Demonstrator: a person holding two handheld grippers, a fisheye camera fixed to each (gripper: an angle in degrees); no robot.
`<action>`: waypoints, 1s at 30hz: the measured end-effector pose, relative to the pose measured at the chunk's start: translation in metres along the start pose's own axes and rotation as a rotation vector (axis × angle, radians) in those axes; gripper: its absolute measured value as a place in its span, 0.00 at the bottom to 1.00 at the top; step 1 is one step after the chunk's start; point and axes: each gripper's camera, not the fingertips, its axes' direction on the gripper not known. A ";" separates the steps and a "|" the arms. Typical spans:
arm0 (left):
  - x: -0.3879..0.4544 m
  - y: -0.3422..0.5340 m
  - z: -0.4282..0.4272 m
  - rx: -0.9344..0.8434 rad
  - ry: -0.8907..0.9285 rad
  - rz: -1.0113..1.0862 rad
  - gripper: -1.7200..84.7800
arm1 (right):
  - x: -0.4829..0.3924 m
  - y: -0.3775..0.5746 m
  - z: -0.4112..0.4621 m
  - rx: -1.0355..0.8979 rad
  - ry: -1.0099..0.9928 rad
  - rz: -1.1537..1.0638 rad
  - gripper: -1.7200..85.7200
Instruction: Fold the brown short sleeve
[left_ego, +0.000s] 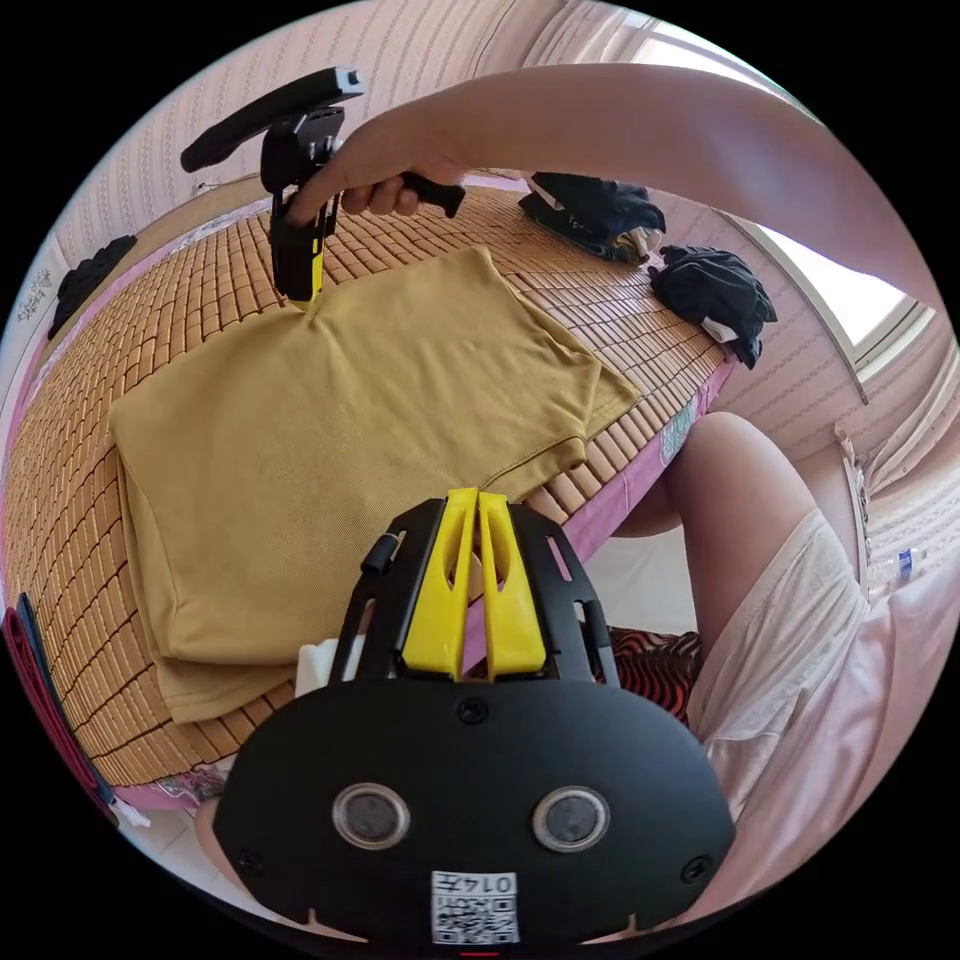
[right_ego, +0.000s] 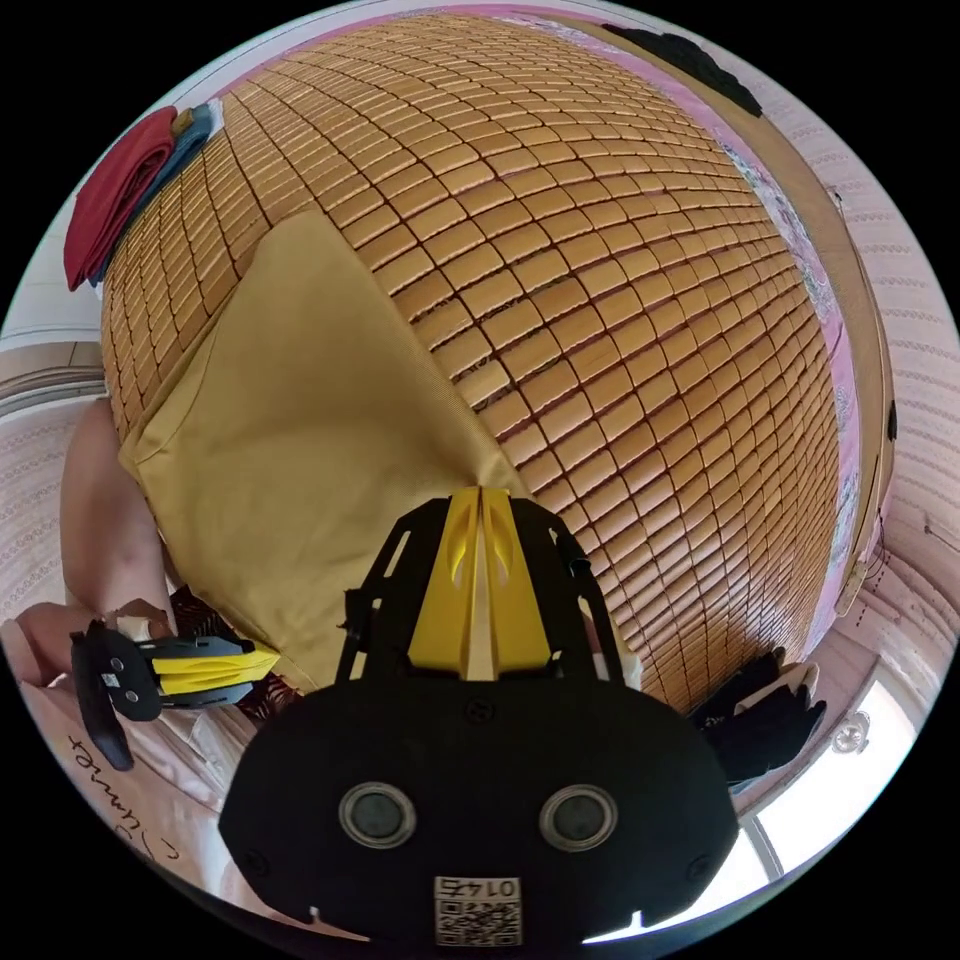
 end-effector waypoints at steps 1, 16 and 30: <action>0.003 0.001 0.002 0.012 -0.007 -0.001 0.01 | 0.000 -0.002 0.010 -0.015 -0.001 0.019 0.01; 0.060 -0.018 0.010 0.182 0.108 0.256 0.18 | 0.021 0.339 0.093 0.287 -0.360 0.565 0.11; 0.126 -0.075 0.071 0.043 0.061 0.417 0.23 | 0.021 0.433 0.199 0.398 -0.570 0.729 0.03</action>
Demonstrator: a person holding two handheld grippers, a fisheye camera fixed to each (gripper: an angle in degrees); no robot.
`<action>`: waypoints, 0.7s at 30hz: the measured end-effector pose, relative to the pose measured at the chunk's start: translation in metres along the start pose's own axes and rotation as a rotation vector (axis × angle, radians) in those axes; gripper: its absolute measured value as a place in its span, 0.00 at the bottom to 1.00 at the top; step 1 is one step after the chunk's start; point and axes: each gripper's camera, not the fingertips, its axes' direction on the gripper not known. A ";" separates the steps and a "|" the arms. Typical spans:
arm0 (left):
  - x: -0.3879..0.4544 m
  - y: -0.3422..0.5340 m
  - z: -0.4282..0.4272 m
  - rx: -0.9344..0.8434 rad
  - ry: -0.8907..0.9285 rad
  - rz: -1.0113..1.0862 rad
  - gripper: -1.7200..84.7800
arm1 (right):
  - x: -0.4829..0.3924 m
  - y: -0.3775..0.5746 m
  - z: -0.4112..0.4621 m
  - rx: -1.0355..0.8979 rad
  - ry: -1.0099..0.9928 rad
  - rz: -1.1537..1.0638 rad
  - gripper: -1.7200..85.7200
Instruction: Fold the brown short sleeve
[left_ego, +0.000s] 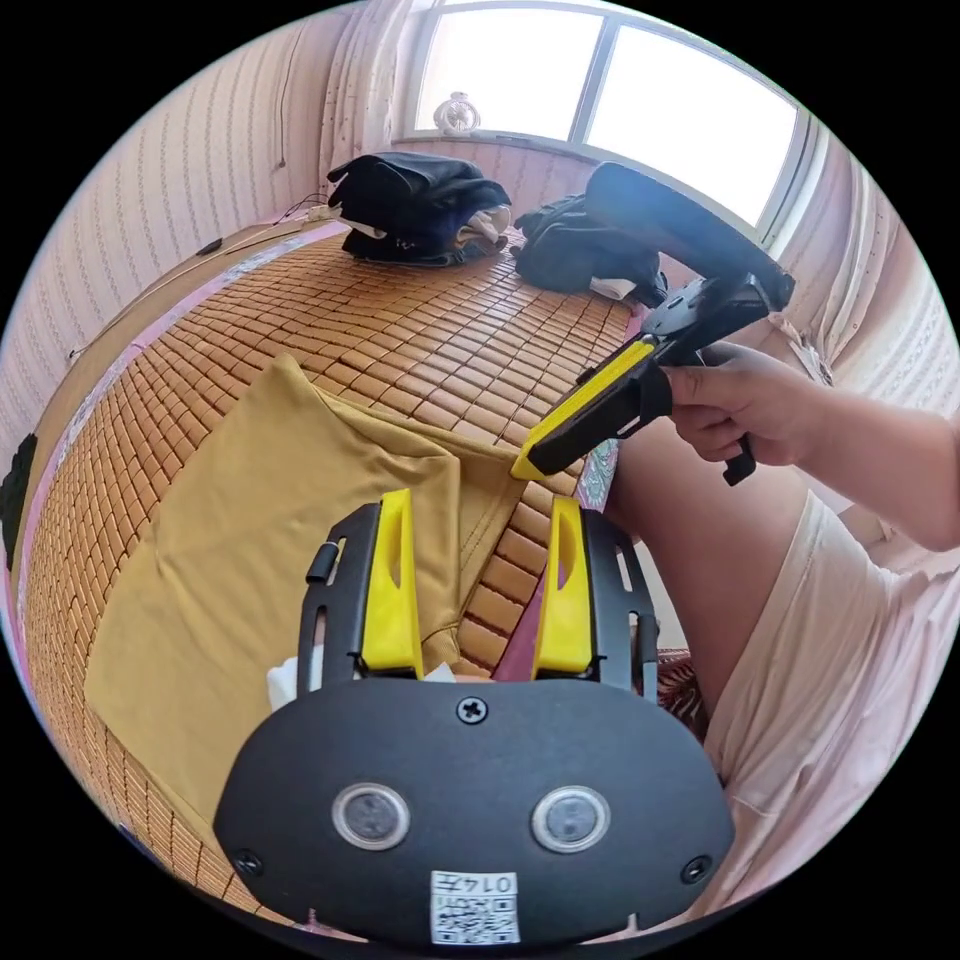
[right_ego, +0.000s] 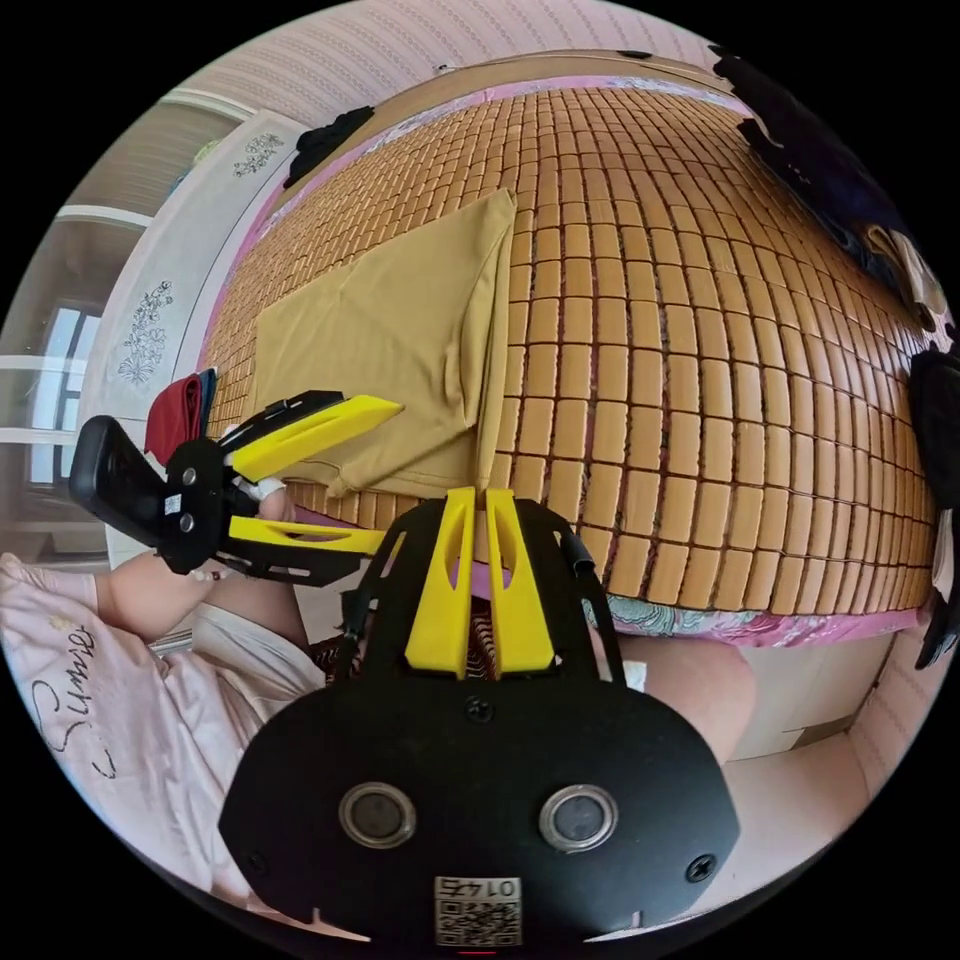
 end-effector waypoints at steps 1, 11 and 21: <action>0.003 -0.005 0.005 -0.022 -0.005 0.018 0.23 | 0.006 0.005 -0.003 0.030 -0.057 0.002 0.02; 0.013 -0.010 -0.004 -0.045 -0.082 -0.081 0.02 | 0.049 0.034 -0.006 0.175 -0.429 -0.040 0.05; 0.040 0.025 -0.037 0.007 -0.015 0.019 0.01 | 0.167 0.083 0.050 0.282 -0.703 0.364 0.21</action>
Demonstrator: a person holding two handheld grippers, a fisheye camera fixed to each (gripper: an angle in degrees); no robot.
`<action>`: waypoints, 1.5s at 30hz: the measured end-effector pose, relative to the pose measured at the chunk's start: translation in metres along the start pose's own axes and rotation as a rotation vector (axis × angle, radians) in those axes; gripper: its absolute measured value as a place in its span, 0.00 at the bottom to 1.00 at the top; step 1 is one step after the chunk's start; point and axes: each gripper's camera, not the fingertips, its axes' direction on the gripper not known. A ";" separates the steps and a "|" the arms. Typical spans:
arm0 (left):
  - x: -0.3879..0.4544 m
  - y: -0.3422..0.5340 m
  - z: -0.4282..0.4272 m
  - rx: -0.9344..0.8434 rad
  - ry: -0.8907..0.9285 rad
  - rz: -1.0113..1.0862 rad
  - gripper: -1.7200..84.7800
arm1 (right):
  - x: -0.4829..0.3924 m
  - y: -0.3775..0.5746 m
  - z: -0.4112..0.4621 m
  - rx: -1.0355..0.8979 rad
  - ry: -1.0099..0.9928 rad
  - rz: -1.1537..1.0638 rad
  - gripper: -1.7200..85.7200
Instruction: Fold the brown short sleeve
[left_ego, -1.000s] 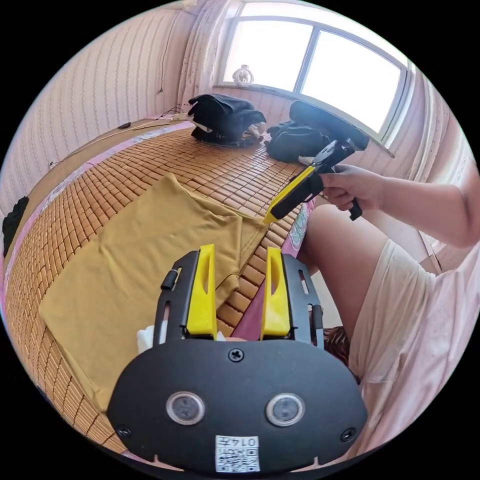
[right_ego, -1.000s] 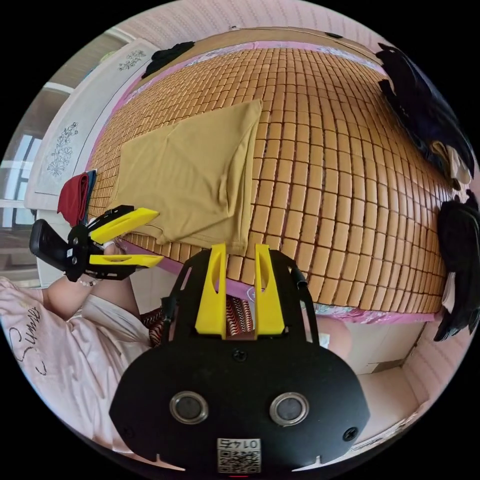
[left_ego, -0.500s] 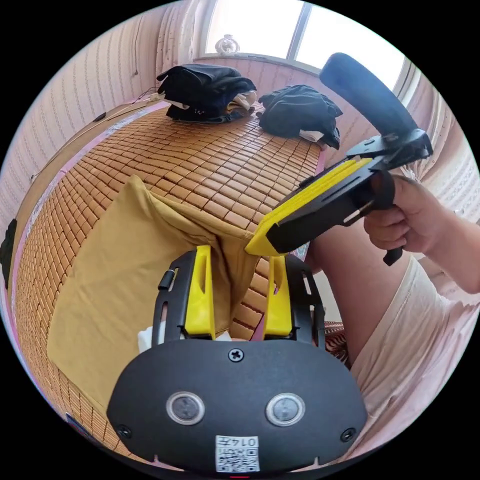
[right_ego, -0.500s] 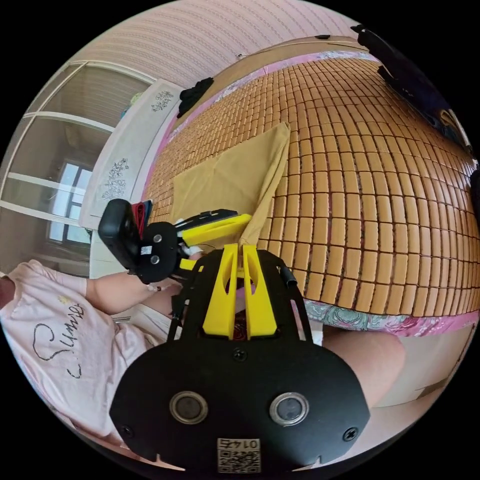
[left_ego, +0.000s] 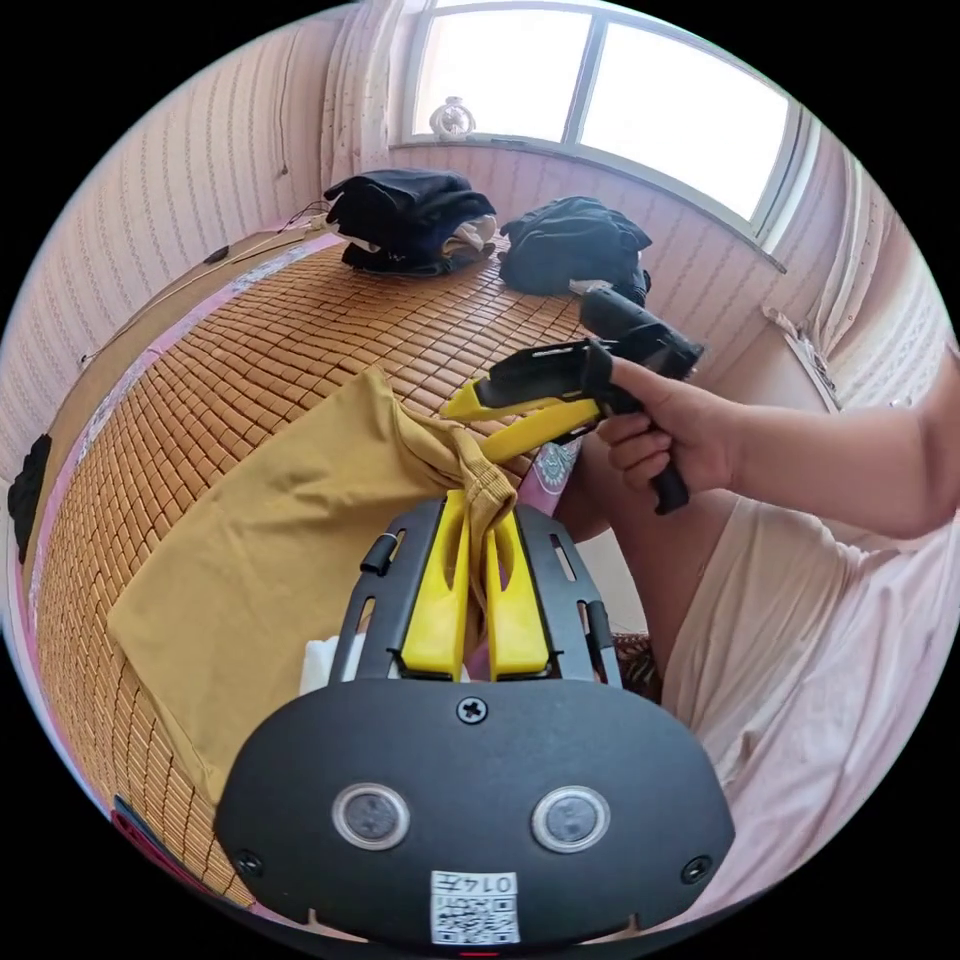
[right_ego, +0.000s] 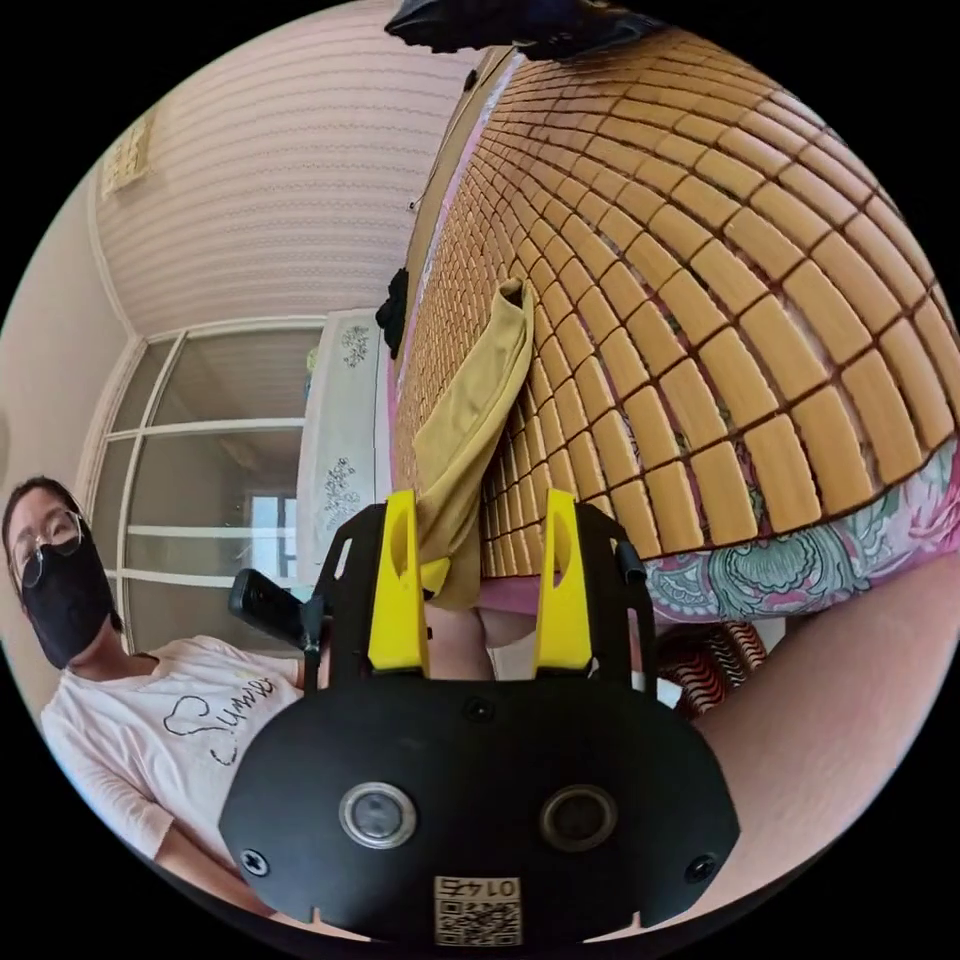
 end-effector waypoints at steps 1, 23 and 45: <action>0.003 0.004 -0.004 0.003 0.004 0.022 0.01 | 0.007 -0.002 0.002 0.012 -0.028 0.015 0.21; 0.006 0.017 -0.060 0.281 0.107 0.063 0.01 | -0.025 -0.025 -0.092 0.367 -0.149 -0.062 0.05; -0.156 0.153 -0.091 0.179 0.073 -0.787 0.01 | -0.236 -0.088 0.210 -0.155 0.624 -0.375 0.06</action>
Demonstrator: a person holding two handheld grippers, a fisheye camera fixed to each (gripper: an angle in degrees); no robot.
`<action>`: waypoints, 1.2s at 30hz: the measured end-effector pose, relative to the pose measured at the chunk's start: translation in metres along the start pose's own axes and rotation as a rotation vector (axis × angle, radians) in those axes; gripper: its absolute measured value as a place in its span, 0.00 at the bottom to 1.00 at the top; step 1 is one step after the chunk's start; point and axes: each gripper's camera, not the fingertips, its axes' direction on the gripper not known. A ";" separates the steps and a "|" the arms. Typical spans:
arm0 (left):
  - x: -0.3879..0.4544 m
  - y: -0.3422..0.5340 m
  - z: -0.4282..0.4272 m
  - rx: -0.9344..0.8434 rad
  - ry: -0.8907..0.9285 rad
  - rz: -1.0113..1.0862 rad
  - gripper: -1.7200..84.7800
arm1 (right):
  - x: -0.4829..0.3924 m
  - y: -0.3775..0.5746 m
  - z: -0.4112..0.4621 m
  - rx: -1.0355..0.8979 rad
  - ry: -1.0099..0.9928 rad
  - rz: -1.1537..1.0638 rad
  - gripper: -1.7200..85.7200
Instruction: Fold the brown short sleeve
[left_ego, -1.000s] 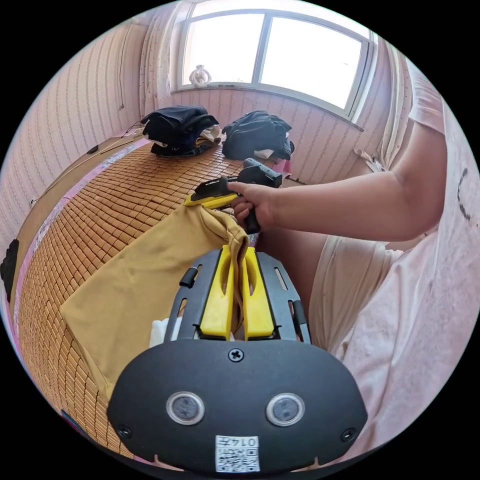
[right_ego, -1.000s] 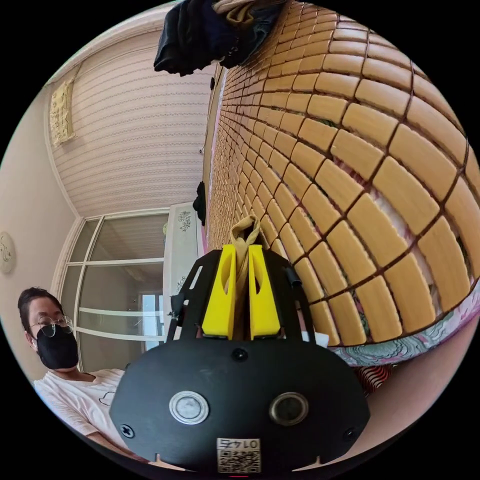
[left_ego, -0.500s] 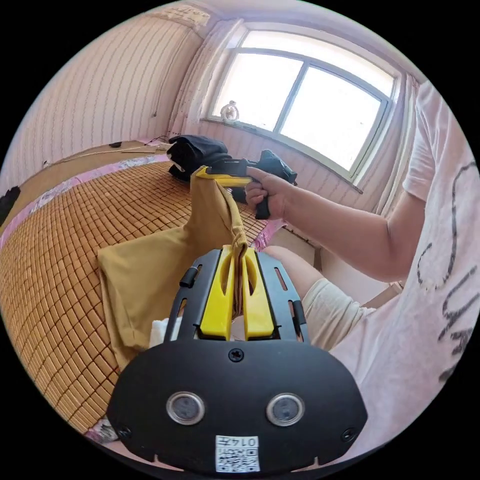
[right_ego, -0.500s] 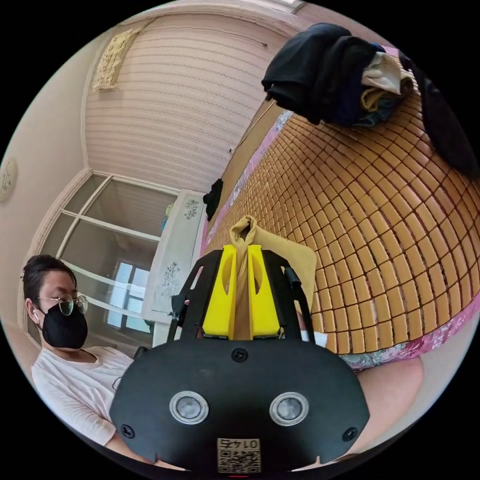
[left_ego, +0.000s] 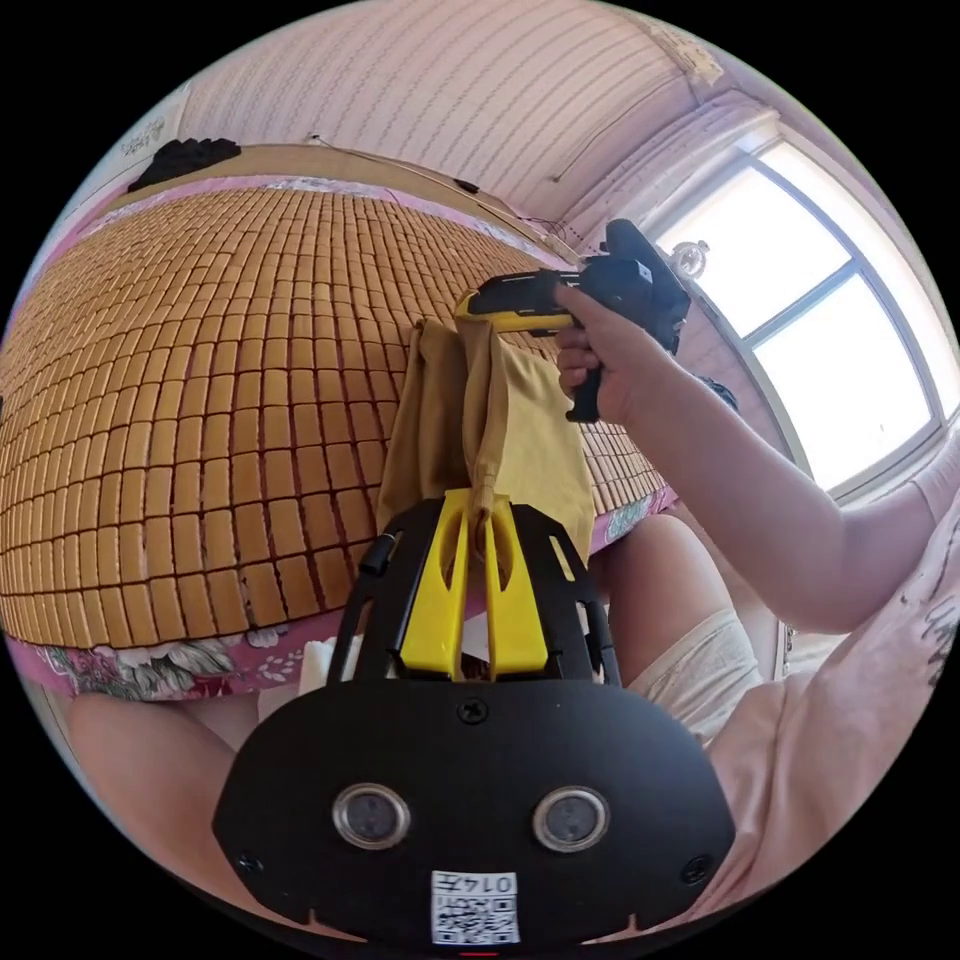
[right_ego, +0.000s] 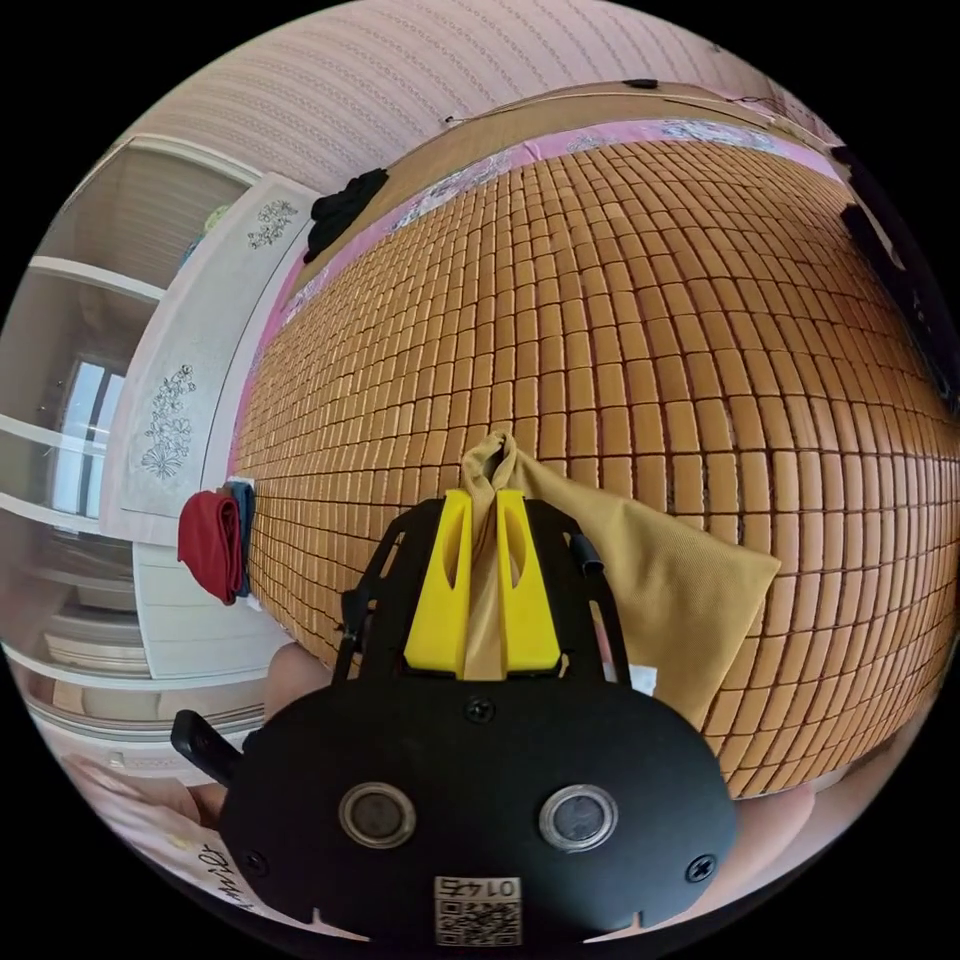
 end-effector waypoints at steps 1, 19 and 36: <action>-0.005 0.000 -0.004 -0.001 0.010 -0.021 0.01 | -0.009 -0.002 -0.002 -0.009 0.004 -0.032 0.06; -0.052 0.009 -0.054 -0.134 -0.145 -0.129 0.09 | -0.087 -0.027 -0.028 -0.080 0.249 -0.450 0.14; -0.049 -0.011 -0.056 -0.041 -0.077 0.238 0.20 | -0.063 -0.021 -0.045 -0.168 0.092 -0.827 0.07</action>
